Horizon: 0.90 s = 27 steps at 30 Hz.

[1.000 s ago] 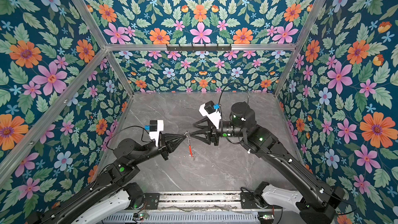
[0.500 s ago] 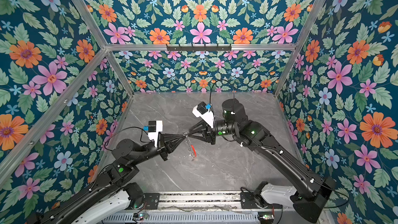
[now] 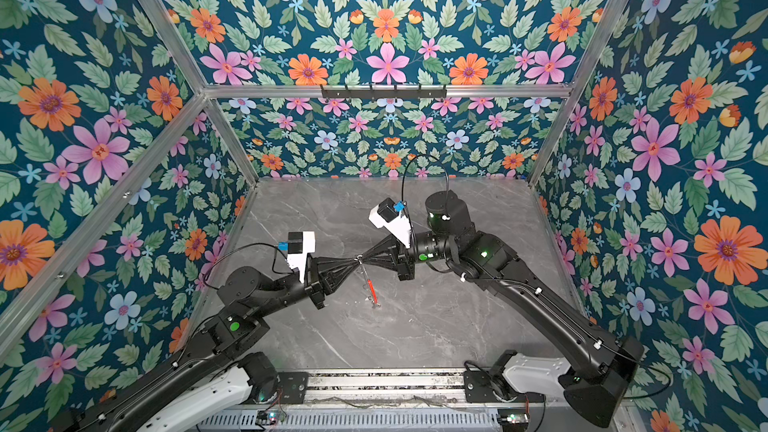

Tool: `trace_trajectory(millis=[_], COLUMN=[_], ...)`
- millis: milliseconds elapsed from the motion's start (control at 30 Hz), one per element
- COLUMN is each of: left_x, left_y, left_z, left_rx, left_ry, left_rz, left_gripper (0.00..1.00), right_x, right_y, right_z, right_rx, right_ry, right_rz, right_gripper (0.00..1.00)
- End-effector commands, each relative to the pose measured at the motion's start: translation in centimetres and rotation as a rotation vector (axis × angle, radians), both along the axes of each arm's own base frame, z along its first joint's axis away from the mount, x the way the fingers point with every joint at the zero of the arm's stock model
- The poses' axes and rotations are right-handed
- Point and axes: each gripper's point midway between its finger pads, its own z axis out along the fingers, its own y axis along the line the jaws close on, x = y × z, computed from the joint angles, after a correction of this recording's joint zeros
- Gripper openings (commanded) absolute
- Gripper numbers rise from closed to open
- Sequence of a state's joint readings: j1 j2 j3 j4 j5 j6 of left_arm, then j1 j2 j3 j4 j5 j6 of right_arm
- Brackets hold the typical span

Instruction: Remove the keys from the keyring

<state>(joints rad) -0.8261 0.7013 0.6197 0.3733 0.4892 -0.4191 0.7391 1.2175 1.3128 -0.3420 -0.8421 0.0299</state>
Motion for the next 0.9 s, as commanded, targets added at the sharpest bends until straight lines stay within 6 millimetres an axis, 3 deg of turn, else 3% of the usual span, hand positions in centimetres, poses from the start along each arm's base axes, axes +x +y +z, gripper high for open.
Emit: trace_trajectory(millis=[0,533,867], left_x=[-0.1,0.7,0.9], left_y=[0.1,1.0,1.3], left_z=[0.8,0.0,-0.4], left_rx=[-0.023,0.014,0.03], left_ry=[-0.024,0.011,0.02], left_rz=[0.004,0.077,0.099], left_gripper=[0.0,0.0,0.07], right_x=[-0.3,-0.5,-0.7], right_y=[0.1,-0.4,-0.6], right_z=[1.0,2.0,2.5], right_rx=[0.04,0.064,0.074], right_ry=[-0.011,-0.044,-0.053], right_rz=[0.012,-0.011,-0.01], right_gripper=[0.0,0.0,0.0])
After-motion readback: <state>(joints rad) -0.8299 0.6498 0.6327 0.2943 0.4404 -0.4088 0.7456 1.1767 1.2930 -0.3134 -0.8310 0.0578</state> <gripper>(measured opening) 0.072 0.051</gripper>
